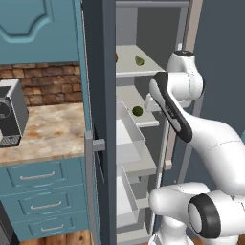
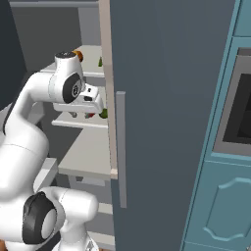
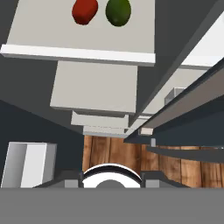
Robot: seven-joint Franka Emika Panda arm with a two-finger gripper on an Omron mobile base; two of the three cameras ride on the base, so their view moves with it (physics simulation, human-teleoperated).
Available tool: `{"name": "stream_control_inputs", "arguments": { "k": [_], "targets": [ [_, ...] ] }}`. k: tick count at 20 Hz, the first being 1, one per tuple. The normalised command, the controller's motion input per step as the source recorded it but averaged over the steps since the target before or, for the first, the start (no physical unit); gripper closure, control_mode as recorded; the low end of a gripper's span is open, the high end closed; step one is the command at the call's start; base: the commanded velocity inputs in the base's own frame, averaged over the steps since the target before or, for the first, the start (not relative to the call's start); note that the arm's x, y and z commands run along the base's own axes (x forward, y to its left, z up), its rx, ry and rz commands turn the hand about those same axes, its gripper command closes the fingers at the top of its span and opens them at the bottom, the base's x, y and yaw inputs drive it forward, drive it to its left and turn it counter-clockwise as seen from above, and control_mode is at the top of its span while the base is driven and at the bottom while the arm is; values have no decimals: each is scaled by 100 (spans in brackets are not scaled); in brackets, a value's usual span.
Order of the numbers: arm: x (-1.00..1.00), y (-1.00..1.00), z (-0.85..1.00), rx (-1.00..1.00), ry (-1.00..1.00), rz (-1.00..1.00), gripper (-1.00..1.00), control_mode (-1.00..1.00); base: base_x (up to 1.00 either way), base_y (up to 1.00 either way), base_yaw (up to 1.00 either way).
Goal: Take the lime and bell pepper from the second highest rack and move them to the highest rack where the peach and lemon wedge are located, to maximize freezer space. Close the freezer door after rearranging.
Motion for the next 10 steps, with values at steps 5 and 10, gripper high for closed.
{"name": "stream_control_inputs", "arguments": {
  "k": [5,10],
  "targets": [
    [0,0,-2,0,4,0,-100,-100,0,0,0],
    [2,0,-9,0,4,0,-100,-100,0,0,0]
  ]
}}
